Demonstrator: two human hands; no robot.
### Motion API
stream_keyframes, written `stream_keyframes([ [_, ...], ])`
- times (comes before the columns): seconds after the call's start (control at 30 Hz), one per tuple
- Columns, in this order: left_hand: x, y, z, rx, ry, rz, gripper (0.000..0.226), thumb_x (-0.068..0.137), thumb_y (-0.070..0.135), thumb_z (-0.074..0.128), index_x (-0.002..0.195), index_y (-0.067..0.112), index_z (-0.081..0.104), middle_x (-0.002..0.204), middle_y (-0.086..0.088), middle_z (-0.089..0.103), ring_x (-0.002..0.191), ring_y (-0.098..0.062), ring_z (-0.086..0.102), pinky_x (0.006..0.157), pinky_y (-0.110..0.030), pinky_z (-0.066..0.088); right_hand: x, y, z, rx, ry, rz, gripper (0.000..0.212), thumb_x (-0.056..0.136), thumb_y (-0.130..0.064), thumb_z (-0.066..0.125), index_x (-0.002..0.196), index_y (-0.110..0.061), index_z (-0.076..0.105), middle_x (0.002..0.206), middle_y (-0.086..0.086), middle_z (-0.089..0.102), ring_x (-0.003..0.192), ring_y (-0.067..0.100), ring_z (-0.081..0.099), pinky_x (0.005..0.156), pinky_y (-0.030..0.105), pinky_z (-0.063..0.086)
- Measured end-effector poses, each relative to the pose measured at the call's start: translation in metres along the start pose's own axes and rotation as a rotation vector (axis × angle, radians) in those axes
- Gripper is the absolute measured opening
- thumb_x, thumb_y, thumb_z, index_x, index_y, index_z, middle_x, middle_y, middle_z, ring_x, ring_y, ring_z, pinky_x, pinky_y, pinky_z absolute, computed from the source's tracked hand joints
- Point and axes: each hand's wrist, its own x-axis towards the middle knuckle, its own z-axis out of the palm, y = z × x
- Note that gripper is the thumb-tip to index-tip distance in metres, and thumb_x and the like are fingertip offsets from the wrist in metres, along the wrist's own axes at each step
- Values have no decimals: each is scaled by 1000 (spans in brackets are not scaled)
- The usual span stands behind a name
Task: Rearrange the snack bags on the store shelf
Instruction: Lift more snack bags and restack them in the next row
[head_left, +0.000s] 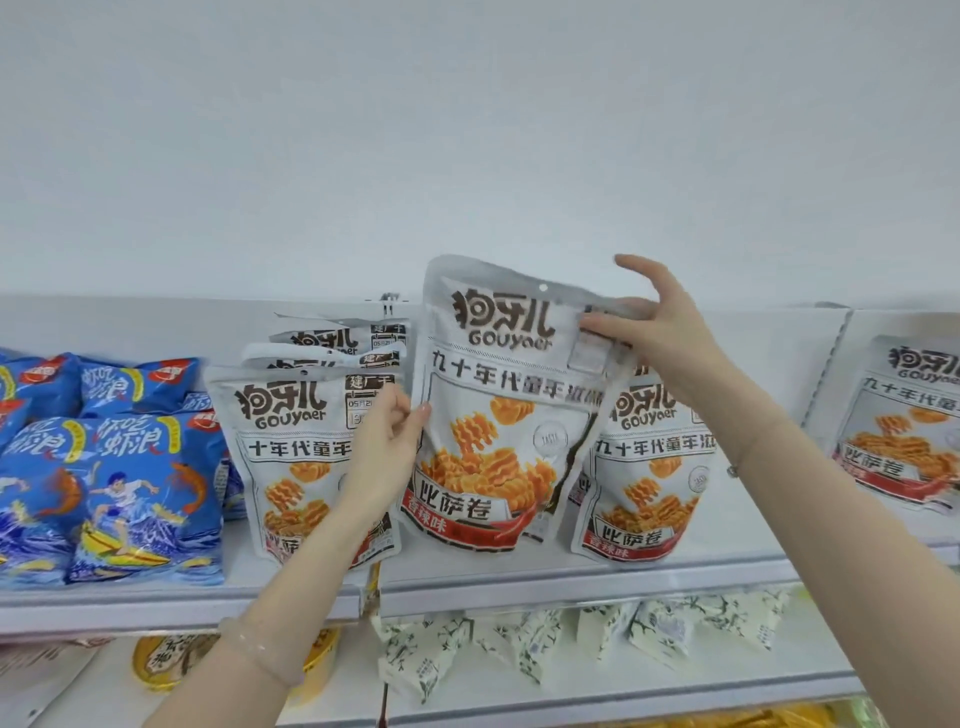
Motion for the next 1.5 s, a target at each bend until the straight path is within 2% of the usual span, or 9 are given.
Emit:
stream_keyframes([
  [0.13,-12,-20,12,27,-12,-24,24,98,15,50,76,10,42,53,-5,57,50,-20,57,52,-18,43,19,0,13,-475,-133,-73,17,73,-11,81,85,-20,72,81,1,74,78,13,67,75,26,47],
  [0.27,-14,-43,17,144,-10,-69,27,94,15,59,72,4,47,49,4,57,50,-7,56,55,-15,44,32,9,39,-746,-160,-247,8,79,-9,73,85,-13,73,88,4,74,78,13,61,74,21,47],
  [0.37,-12,-58,18,261,-7,-145,20,89,28,66,83,9,61,81,-1,70,80,-14,66,74,-33,54,37,18,56,-771,-210,-279,6,79,-9,72,82,-14,73,87,3,74,79,15,62,81,30,50],
  [0.5,-12,-51,23,137,-74,-273,36,83,42,70,105,17,58,94,3,67,87,-10,64,66,-22,48,38,34,66,-772,-254,-296,4,82,-10,70,84,-12,74,89,3,75,81,18,65,84,37,53],
  [0.8,-2,-60,34,214,12,-302,60,76,40,77,124,12,52,114,-6,68,102,-23,64,85,-41,54,40,55,65,-791,-227,-280,9,84,-9,67,91,-11,73,94,2,73,75,10,56,73,22,45],
  [0.9,-2,-61,37,234,32,-300,62,77,39,77,126,12,51,119,-7,67,104,-24,64,86,-39,54,41,62,62,-741,-205,-247,7,85,-12,69,90,-11,73,86,0,71,70,4,56,66,8,38],
  [1.1,3,-54,40,227,50,-305,59,78,39,76,124,12,52,116,-5,67,98,-22,63,79,-35,52,51,59,56,-710,-217,-202,10,78,-13,77,88,-12,75,76,-3,66,76,10,60,79,25,50],
  [1.3,0,-52,42,224,63,-301,56,78,34,76,124,15,50,117,-4,67,92,-19,62,75,-32,49,50,70,53,-684,-193,-182,8,80,-18,76,86,-13,74,77,-2,71,65,-6,55,62,1,36],
  [1.5,-4,-40,38,298,41,-338,60,77,43,75,124,17,46,120,-4,66,96,-22,65,81,-42,55,42,69,51,-728,-227,-242,17,83,-29,74,89,-14,74,83,-1,73,74,8,63,76,21,53],
])
